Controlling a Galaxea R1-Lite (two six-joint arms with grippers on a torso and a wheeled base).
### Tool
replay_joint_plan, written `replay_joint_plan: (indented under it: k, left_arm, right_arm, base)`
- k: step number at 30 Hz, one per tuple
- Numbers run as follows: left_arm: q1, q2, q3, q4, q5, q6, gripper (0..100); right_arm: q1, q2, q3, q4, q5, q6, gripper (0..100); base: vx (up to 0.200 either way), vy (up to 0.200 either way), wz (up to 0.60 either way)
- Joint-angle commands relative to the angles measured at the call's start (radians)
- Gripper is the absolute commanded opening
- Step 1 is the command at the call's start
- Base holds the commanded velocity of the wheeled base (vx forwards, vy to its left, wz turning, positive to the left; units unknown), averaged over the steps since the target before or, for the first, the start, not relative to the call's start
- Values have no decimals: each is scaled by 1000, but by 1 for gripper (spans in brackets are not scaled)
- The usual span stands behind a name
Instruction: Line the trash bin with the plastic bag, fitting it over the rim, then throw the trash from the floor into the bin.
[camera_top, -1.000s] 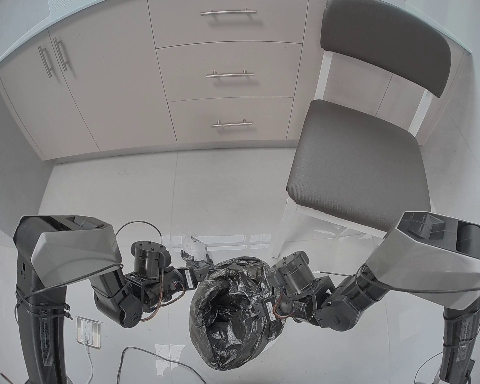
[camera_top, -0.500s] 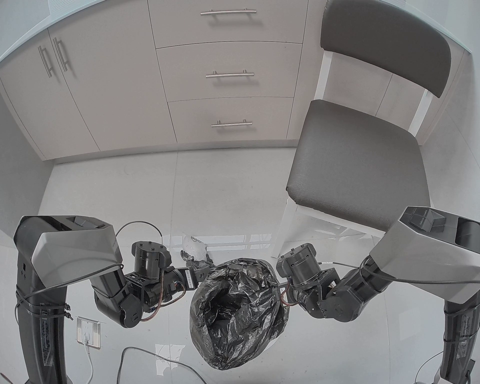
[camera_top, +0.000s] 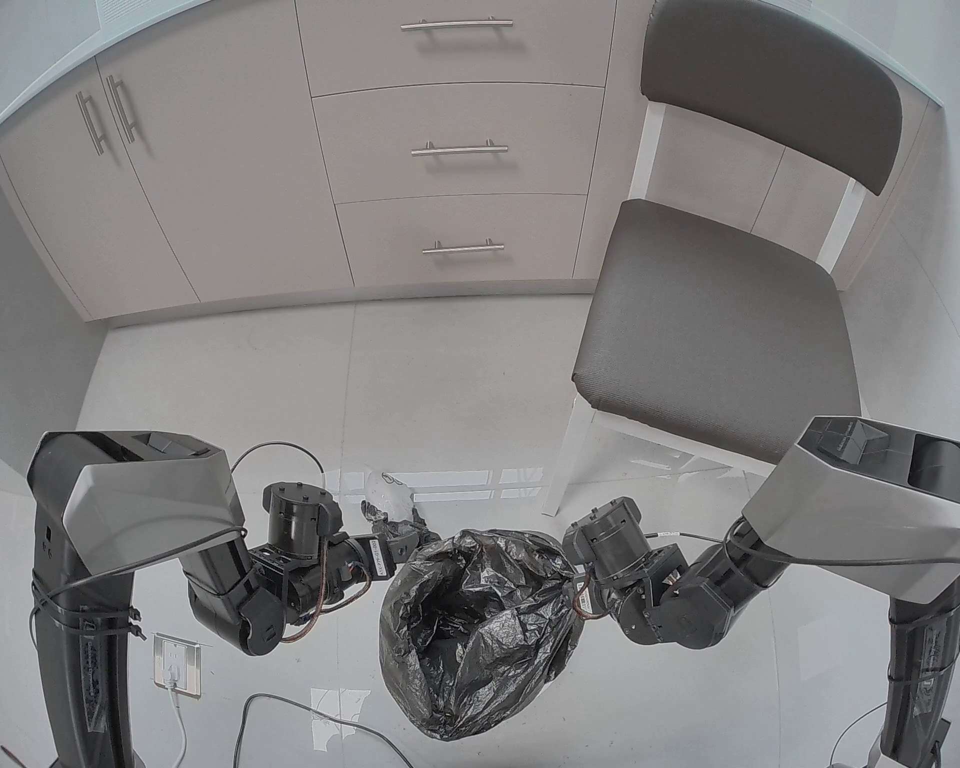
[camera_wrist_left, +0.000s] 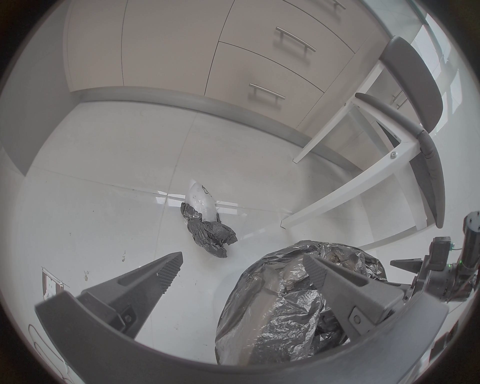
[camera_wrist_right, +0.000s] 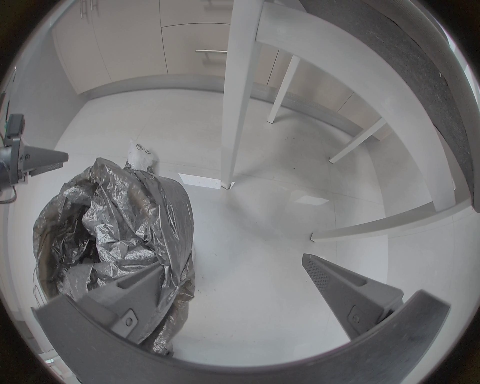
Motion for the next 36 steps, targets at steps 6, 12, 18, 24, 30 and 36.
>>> replay_joint_plan:
  k: [6,12,18,24,30,36]
  left_arm:
    - [0,-1,-5,0,2,-2,100]
    - [0,-5,-2,0,3,-2,100]
    - [2,-4,0,0,3,-2,100]
    - [-1,-5,-5,0,3,-2,100]
    - [0,-4,-3,0,3,-2,100]
    - [2,-5,1,0,3,-2,100]
  right_arm:
    - [-3,-8,80,22,-1,2,100]
    - [-3,-3,101,22,-1,7,100]
    - [2,6,153,19,1,27,100]
    - [-3,9,209,10,10,31,100]
    - [-10,46,215,1,26,39,100]
    - [-10,97,204,-100,85,31,100]
  base:
    - [0,0,0]
    - [0,0,0]
    - [0,0,0]
    - [0,0,0]
    - [0,0,0]
    - [0,0,0]
